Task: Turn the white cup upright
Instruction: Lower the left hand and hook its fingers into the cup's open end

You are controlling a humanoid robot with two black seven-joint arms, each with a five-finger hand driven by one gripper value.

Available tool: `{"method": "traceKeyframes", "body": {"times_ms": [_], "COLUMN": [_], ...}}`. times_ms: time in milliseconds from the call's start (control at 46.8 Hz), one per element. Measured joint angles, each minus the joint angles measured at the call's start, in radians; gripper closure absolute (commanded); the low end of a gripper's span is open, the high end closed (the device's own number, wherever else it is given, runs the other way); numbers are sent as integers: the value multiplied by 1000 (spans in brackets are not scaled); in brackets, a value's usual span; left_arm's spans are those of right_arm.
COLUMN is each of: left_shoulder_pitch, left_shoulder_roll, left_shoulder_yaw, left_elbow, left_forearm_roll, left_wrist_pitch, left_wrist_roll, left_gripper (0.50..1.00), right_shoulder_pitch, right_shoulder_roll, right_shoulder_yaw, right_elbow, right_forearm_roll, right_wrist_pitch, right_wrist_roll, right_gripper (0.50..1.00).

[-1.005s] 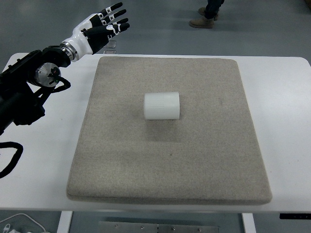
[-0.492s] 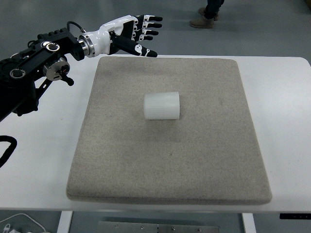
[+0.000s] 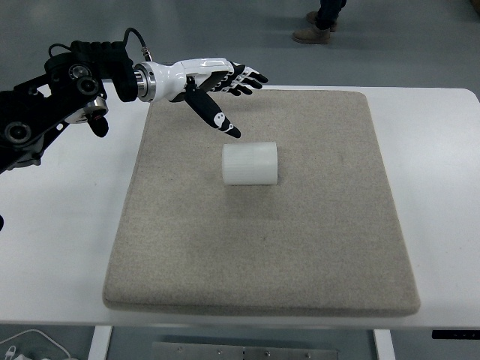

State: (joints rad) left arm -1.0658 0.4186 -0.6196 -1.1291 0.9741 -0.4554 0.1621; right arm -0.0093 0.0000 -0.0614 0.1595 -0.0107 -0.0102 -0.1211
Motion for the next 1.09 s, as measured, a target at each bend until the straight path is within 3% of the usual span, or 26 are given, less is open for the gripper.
{"method": "traceKeyframes", "body": {"times_ms": [278,363,1090], "left_shoulder_pitch": [-1,2,16], "left_shoulder_roll": [1,-14,-139], "left_shoulder_yaw": [0,3,128], "left_elbow": [-71,-88,-84], "left_forearm_roll": [8,9,151], "left_wrist_pitch": [23,53,176], "left_wrist_roll": [178,207,213], "left_gripper": [516,516,527], "right_shoulder_pitch": [0,0,0], "right_shoulder_roll": [0,0,0], "right_shoulder_yaw": [0,0,0], "right_elbow": [0,0,0], "right_forearm_roll": [0,0,0], "right_wrist_pitch": [0,0,0], "right_wrist_roll": [0,0,0], "right_gripper": [570,570,570]}}
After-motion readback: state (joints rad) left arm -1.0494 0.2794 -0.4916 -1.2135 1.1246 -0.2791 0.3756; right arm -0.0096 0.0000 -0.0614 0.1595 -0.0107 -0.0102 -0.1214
